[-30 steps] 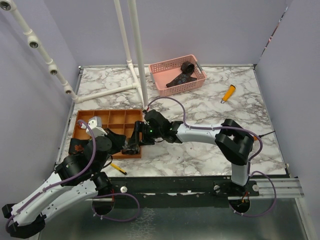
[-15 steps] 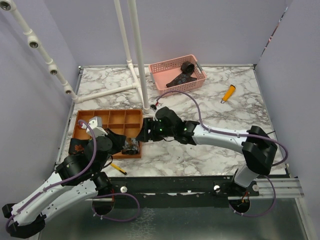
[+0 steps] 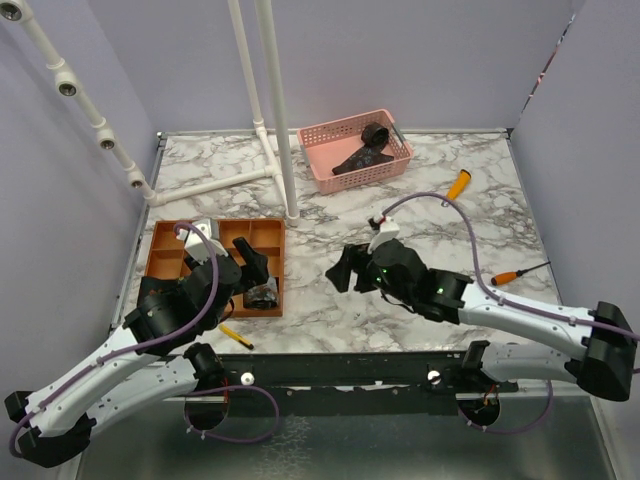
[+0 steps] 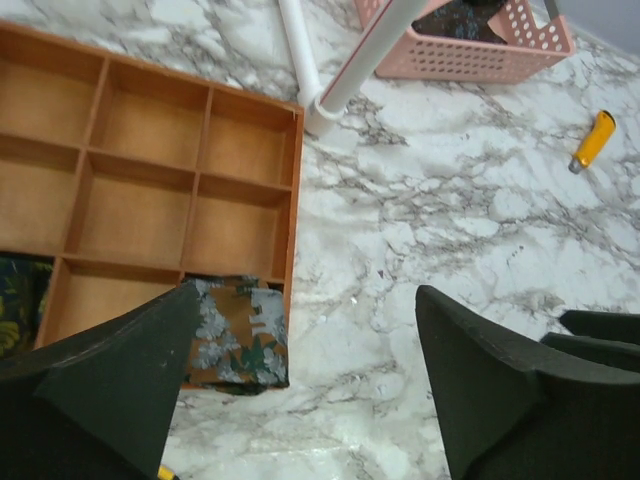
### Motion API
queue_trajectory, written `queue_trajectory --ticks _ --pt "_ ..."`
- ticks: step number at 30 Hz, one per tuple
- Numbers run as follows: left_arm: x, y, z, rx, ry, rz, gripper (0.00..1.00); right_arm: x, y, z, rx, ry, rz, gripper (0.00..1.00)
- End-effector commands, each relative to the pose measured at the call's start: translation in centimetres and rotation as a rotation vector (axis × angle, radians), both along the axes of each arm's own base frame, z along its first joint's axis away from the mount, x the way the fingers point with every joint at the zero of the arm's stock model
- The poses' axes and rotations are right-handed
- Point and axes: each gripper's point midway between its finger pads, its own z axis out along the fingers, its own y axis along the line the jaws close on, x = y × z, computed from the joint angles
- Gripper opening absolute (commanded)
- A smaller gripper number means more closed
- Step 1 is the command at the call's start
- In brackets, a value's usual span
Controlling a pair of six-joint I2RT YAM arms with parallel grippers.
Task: Roll the ties
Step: Reset both arms
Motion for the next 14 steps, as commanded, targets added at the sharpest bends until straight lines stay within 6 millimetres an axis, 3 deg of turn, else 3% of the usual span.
queue_trajectory --ticks 1,6,14 --pt "1.9 1.5 3.3 0.146 -0.105 0.063 0.99 2.4 -7.5 0.4 -0.166 -0.072 -0.282 0.82" --pt "3.0 2.1 4.2 0.206 -0.121 0.135 0.99 3.2 -11.1 0.5 -0.029 0.026 -0.349 0.83" --pt "3.0 2.3 3.4 0.175 -0.124 0.168 0.99 3.4 -12.2 0.9 -0.005 -0.010 -0.359 0.83"
